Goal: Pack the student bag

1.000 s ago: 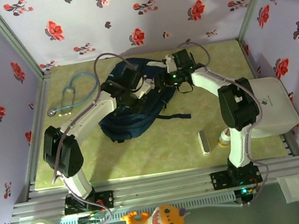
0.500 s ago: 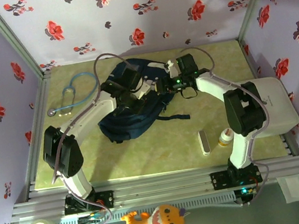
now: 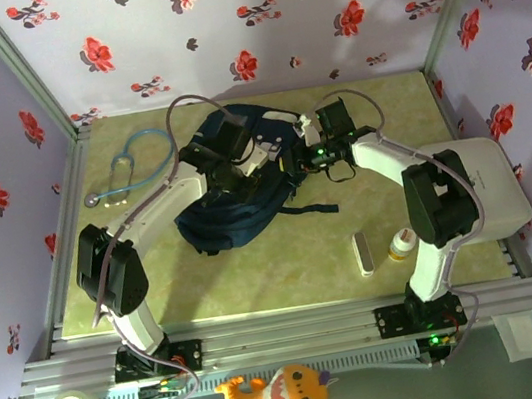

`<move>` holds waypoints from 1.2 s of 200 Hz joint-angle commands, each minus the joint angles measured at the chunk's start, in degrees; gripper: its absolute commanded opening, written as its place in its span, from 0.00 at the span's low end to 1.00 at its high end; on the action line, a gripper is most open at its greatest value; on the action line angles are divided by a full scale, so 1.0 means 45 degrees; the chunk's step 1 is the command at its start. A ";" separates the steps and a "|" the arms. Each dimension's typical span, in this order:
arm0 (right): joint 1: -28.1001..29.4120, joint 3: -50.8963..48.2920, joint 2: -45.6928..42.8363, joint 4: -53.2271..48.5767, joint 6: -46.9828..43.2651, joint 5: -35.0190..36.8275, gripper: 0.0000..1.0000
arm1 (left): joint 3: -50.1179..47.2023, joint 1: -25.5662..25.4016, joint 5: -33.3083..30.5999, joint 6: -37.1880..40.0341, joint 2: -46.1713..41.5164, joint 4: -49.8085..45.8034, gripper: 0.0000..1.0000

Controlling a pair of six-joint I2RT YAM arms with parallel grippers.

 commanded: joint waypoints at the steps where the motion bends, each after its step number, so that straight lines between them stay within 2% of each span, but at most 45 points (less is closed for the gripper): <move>1: 0.0079 0.0046 -0.0375 -0.0974 -0.0965 0.0351 0.37 | 0.0055 0.0155 0.0094 -0.0280 -0.0630 0.0903 0.00; 13: 0.0079 0.0109 -0.0357 -0.1167 -0.1193 0.0050 0.41 | 0.0059 0.0155 0.0095 -0.0299 -0.0630 0.0893 0.00; 33: 0.0080 0.0067 -0.0415 -0.1193 -0.1360 -0.0223 0.40 | 0.0039 0.0155 0.0090 -0.0321 -0.0650 0.0893 0.00; 70: 0.0079 0.0155 -0.0418 -0.1227 -0.1471 0.0009 0.26 | 0.0039 0.0155 0.0128 -0.0349 -0.0660 0.0883 0.00; 158: 0.0079 0.0129 -0.0605 -0.1100 -0.1354 0.0205 0.04 | 0.0039 0.0152 0.0134 -0.0538 -0.0611 0.0941 0.00; 193: 0.0111 -0.0358 -0.1136 -0.0823 -0.1362 0.0302 0.00 | 0.0079 0.0142 0.0130 -0.0725 -0.0460 0.1004 0.00; 240: 0.0718 -0.1258 -0.1969 -0.0380 -0.1313 0.0376 0.00 | 0.0167 0.0155 0.0415 -0.1438 -0.0206 0.1544 0.00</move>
